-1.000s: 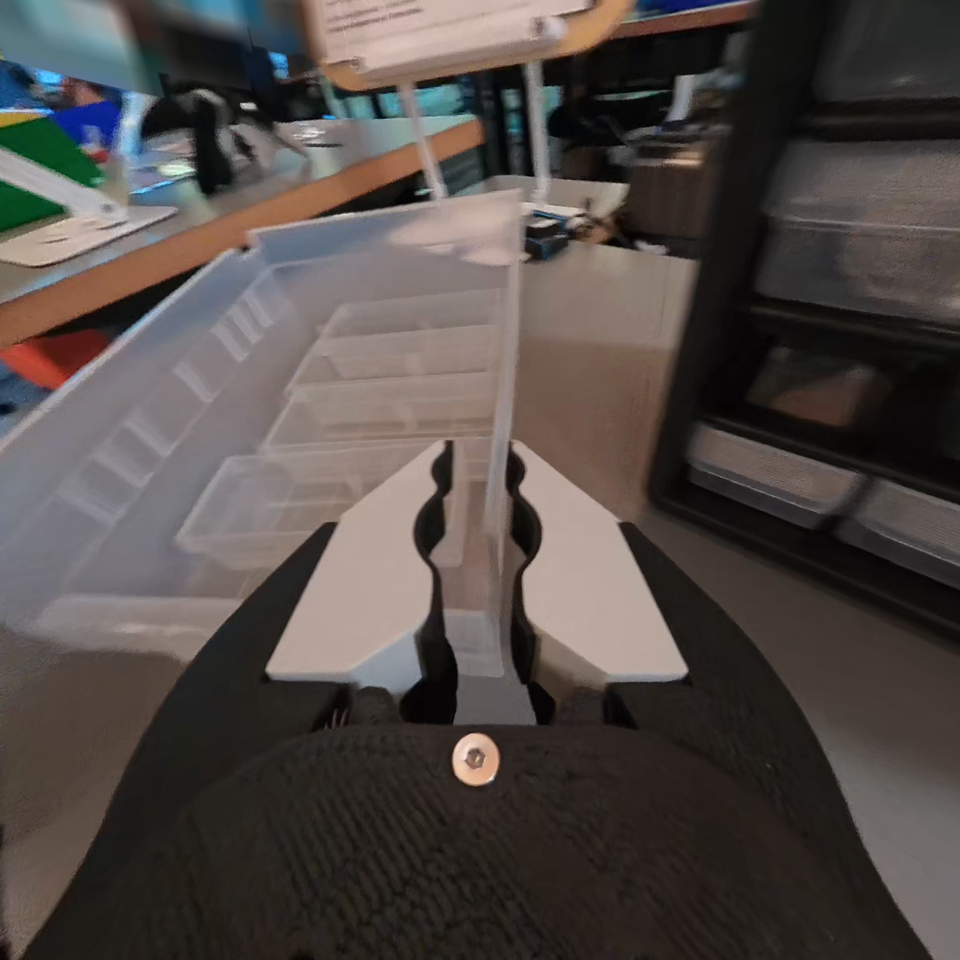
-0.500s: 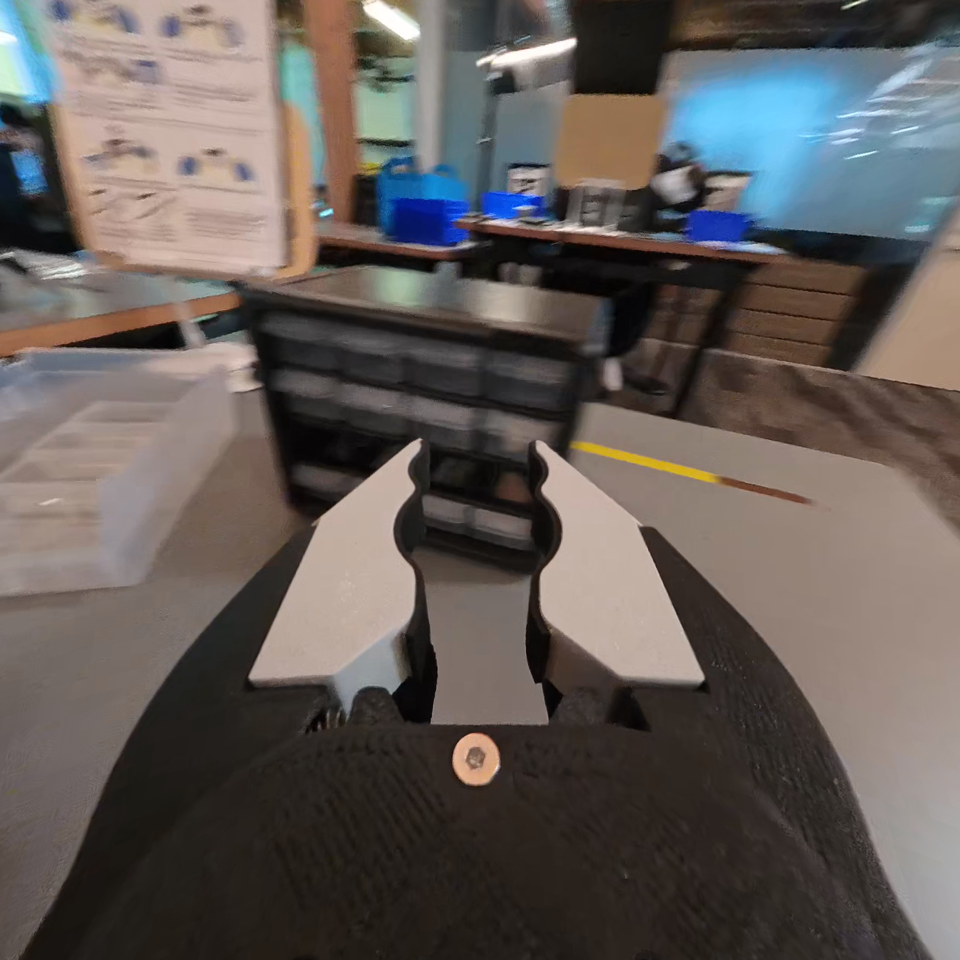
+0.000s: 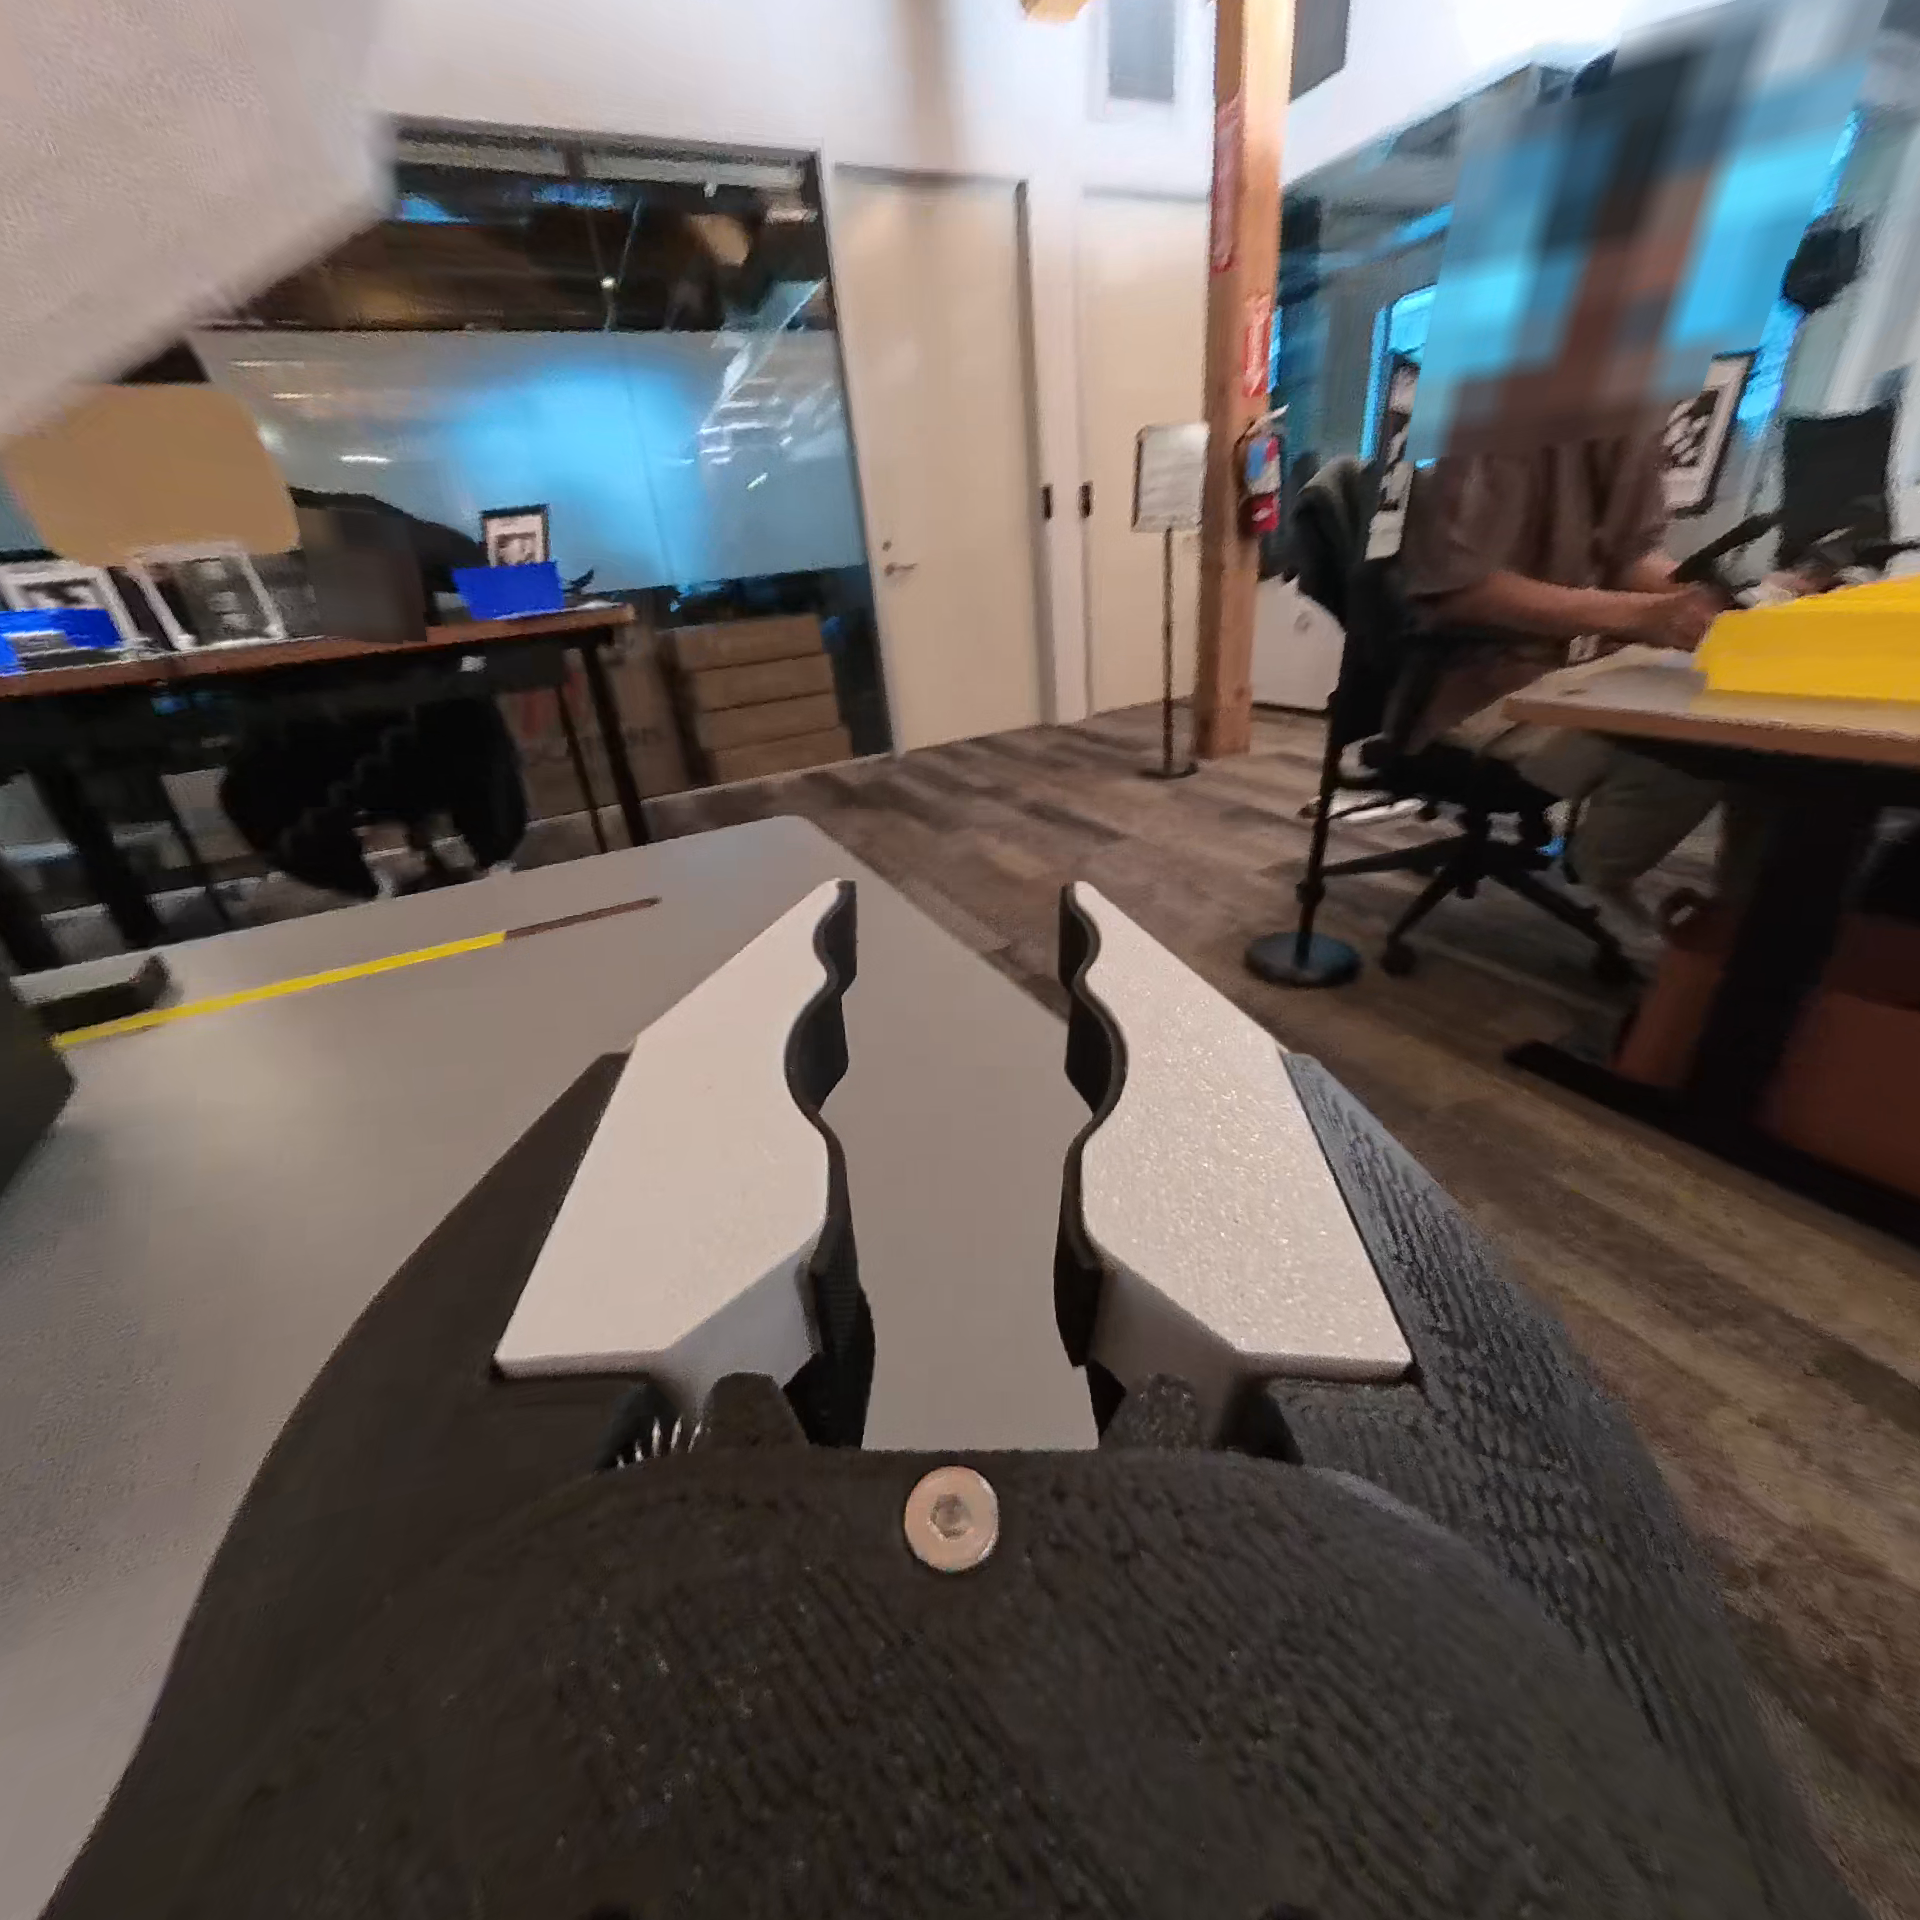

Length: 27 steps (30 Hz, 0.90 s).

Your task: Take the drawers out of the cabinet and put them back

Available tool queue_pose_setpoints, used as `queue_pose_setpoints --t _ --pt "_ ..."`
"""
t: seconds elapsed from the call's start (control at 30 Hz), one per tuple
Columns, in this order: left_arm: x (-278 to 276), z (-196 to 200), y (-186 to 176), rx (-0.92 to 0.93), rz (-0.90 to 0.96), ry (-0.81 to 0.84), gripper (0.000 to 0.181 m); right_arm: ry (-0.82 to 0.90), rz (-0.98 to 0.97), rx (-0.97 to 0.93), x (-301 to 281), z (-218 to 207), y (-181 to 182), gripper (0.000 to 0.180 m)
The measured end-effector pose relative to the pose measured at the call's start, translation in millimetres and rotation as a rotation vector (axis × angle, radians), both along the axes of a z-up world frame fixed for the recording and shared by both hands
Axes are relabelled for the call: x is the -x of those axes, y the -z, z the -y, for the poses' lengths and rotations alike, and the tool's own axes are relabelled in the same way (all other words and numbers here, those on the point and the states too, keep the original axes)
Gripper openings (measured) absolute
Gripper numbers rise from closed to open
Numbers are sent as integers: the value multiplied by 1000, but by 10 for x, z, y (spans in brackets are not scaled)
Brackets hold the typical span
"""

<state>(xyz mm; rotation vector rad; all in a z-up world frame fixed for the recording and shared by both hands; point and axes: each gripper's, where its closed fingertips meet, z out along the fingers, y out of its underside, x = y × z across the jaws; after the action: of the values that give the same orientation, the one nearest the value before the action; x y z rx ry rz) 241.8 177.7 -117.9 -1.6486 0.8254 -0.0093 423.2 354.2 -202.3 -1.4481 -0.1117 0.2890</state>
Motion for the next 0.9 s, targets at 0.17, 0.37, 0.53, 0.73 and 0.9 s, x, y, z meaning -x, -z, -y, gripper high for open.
queue_pose_setpoints --t 0.17,0.37,0.53,0.73,0.9 --pt "-510 -493 546 126 -27 66 3 20 78 -26 -111 -84 -25 38" --pt "-458 -866 1176 259 -79 -28 3 -133 38 3 153 -120 -11 43" --pt "-316 -992 1433 327 -97 -101 3 -174 65 -3 320 -92 -34 43" --pt "-269 -1012 1633 384 -94 -129 4 -162 98 -10 379 -85 -35 43" --pt "-252 -986 1768 390 -125 -128 6 -129 124 -48 392 -67 -88 45"
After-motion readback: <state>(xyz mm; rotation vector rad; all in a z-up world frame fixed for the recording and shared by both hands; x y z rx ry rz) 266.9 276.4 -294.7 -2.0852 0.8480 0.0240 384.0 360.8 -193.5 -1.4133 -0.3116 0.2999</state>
